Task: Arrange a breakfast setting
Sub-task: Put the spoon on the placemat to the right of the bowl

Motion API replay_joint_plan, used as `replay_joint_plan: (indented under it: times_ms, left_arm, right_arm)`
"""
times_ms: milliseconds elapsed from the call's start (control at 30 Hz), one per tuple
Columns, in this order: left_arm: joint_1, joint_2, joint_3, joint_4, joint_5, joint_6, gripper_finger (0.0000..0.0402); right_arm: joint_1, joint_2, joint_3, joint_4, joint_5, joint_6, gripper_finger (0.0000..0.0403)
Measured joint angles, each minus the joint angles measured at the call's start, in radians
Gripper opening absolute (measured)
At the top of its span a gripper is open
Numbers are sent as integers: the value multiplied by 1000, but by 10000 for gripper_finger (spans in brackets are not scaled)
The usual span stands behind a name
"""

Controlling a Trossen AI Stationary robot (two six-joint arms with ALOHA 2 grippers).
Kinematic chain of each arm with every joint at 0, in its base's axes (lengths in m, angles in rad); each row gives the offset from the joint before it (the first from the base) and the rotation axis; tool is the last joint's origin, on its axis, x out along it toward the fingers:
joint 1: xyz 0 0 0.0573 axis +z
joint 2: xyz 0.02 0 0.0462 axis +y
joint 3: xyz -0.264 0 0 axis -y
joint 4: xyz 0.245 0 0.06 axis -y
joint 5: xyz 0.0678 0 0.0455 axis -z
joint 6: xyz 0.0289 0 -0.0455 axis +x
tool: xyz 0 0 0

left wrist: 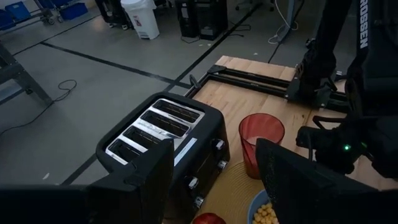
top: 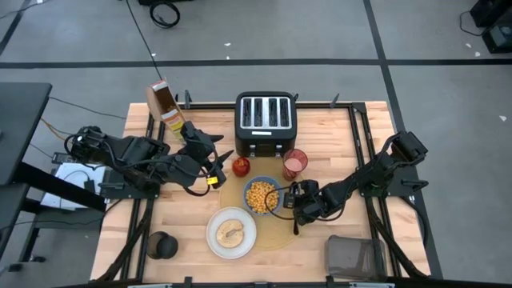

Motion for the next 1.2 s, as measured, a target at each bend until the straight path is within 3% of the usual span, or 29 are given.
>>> replay_joint_plan:
  times_ms: [533, 700, 900, 1200]
  left_arm:
    - [-4, 0, 0, 70, 0, 2, 231]
    - [-4, -2, 0, 201, 0, 12, 231]
    - [-12, -4, 0, 357, 6, 136, 231]
    - [-8, -4, 0, 367, 6, 159, 231]
  right_arm:
    - [-21, 0, 0, -13, -67, -15, 39]
    - [-19, 32, 4, 24, -109, -3, 40]
    - [-16, 34, 4, 34, -103, -13, 40]
    - [-17, 34, 3, 34, -112, -55, 53]
